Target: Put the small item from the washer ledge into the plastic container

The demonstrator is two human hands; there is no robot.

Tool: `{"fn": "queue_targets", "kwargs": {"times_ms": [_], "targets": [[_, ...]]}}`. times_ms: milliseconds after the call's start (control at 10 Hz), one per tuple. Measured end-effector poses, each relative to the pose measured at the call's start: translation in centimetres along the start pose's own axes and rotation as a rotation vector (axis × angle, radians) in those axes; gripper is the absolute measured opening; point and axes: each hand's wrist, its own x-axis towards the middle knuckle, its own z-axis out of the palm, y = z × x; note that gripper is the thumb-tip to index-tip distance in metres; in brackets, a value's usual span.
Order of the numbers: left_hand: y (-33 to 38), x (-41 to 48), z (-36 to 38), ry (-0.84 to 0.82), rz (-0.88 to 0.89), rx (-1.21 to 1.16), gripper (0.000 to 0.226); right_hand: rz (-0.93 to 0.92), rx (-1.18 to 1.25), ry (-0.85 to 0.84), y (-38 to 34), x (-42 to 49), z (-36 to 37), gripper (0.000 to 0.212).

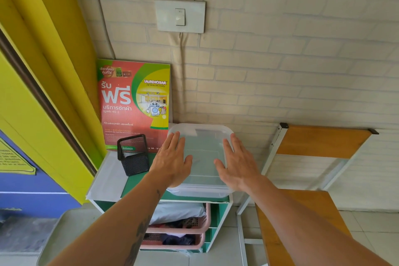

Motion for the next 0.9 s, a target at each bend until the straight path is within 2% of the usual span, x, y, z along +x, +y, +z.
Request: {"fn": "queue_targets", "kwargs": {"times_ms": [400, 700, 900], "targets": [[0.0, 0.1, 0.6, -0.057, -0.01, 0.104, 0.075, 0.013, 0.005, -0.054, -0.2, -0.4, -0.1, 0.077], [0.8, 0.1, -1.7, -0.08, -0.033, 0.095, 0.071, 0.001, 0.1, -0.058, 0.5, -0.9, -2.3, 0.077], [2.8, -0.3, -3.8, 0.002, -0.029, 0.096, 0.06, 0.01, 0.162, 0.001, 1.5, -2.9, -5.4, 0.074]]}}
